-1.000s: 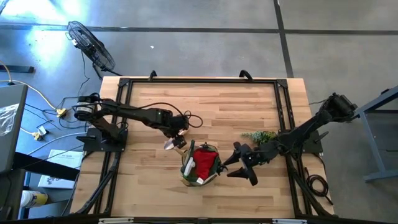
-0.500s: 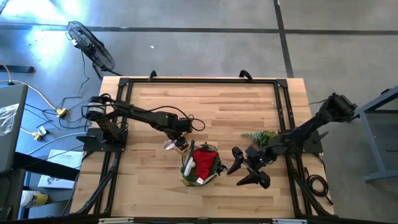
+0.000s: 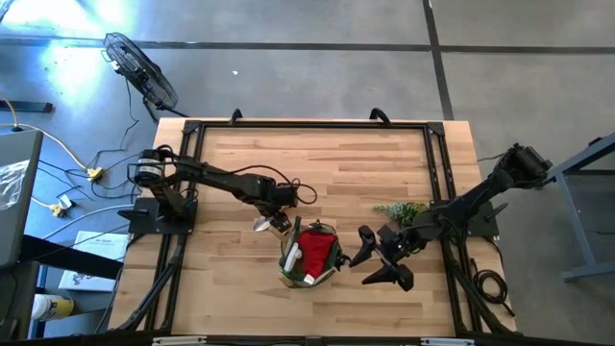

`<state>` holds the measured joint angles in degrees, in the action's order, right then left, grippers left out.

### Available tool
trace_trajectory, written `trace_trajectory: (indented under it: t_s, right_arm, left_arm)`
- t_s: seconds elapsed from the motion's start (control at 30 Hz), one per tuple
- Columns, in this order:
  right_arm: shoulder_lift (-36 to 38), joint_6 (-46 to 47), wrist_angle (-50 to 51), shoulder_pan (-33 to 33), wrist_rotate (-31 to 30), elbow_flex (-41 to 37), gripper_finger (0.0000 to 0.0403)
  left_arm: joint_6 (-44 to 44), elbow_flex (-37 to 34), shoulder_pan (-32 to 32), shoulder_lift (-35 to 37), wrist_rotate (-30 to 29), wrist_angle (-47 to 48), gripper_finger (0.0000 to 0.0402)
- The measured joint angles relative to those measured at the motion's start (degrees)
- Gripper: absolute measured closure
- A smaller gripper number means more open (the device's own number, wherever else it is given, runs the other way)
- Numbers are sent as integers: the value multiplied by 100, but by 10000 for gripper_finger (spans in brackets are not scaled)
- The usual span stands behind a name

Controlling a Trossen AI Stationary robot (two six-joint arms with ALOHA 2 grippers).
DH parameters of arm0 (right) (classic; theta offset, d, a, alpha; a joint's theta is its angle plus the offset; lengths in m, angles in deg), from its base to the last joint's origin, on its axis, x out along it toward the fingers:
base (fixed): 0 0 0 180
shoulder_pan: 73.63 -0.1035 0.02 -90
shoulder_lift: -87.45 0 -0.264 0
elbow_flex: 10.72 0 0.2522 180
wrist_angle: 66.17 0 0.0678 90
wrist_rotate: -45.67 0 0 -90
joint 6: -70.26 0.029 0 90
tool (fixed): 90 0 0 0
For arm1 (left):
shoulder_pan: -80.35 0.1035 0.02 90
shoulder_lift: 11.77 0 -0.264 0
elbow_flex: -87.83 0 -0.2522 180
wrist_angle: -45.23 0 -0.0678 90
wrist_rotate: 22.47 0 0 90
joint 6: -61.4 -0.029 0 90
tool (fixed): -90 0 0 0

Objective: Pick & Place Garden tools in Gardening bag
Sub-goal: Put the brown trowel into the gardening bag

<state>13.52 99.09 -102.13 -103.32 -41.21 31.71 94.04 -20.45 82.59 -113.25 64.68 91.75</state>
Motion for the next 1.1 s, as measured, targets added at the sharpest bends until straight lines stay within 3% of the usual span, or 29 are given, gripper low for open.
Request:
trace_trajectory:
  t_s: [0.17,0.4,0.87,1.1]
  right_arm:
    - [0,49,4,-76,-18,0,147]
    - [0,-17,36,-307,-318,0,147]
    - [0,-63,192,-906,-910,0,147]
    - [0,-65,249,-1112,-1115,0,147]
  left_arm:
    - [14,-7,0,-10,-141,46,212]
    - [66,-9,9,-14,-94,130,344]
    - [-201,-11,-4,105,-367,476,347]
    - [0,-44,0,528,-389,1191,347]
